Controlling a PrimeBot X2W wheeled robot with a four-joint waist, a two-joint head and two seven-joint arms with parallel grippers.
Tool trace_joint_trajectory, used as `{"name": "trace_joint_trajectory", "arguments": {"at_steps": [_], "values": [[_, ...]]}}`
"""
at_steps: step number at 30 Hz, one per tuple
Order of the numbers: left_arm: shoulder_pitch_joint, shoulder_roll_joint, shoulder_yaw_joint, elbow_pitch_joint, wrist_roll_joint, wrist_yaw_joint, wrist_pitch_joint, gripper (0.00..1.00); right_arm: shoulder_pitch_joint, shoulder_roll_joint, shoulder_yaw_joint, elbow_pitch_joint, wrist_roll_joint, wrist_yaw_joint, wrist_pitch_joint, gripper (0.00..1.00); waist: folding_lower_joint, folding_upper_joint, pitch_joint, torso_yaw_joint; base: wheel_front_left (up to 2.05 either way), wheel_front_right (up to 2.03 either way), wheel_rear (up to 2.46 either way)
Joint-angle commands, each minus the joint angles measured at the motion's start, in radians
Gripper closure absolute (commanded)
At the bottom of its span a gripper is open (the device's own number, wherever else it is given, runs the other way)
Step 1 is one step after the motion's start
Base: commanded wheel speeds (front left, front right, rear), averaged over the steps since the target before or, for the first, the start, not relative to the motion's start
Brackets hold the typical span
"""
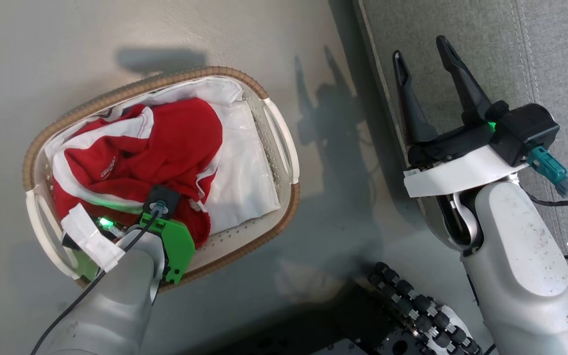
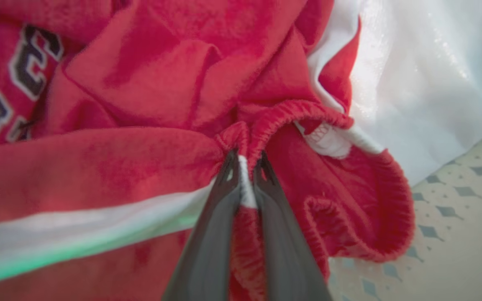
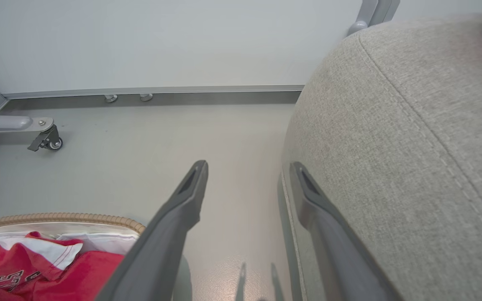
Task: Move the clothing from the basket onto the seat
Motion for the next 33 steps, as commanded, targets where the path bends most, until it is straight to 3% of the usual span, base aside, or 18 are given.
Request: {"name": "trace_joint_trajectory", "arguments": {"at_steps": [1, 15, 24, 33], "values": [[0.009, -0.001, -0.003, 0.0, -0.005, -0.008, -0.015, 1.0, 0.01, -0.002, -0.006, 0.006, -0.007, -0.001, -0.001, 0.0, -0.0001, -0.0001, -0.028, 0.016, 0.0, 0.0, 0.0], [0.079, -0.038, -0.035, -0.12, -0.056, -0.065, -0.093, 1.0, 0.089, -0.003, -0.054, 0.055, -0.098, -0.001, -0.001, 0.0, -0.0001, -0.0001, -0.268, 0.142, 0.0, 0.0, 0.0], [0.153, -0.036, -0.065, -0.403, -0.051, -0.084, -0.092, 1.0, 0.177, -0.003, -0.092, 0.093, -0.161, -0.001, -0.001, 0.0, -0.0001, -0.0001, -0.463, 0.229, 0.0, 0.0, 0.0], [0.17, 0.033, -0.085, -0.621, -0.009, -0.112, -0.092, 1.0, 0.271, -0.003, -0.091, 0.119, -0.185, -0.001, 0.0, 0.0, -0.0001, -0.0001, -0.636, 0.269, 0.0, 0.0, 0.0]]}}
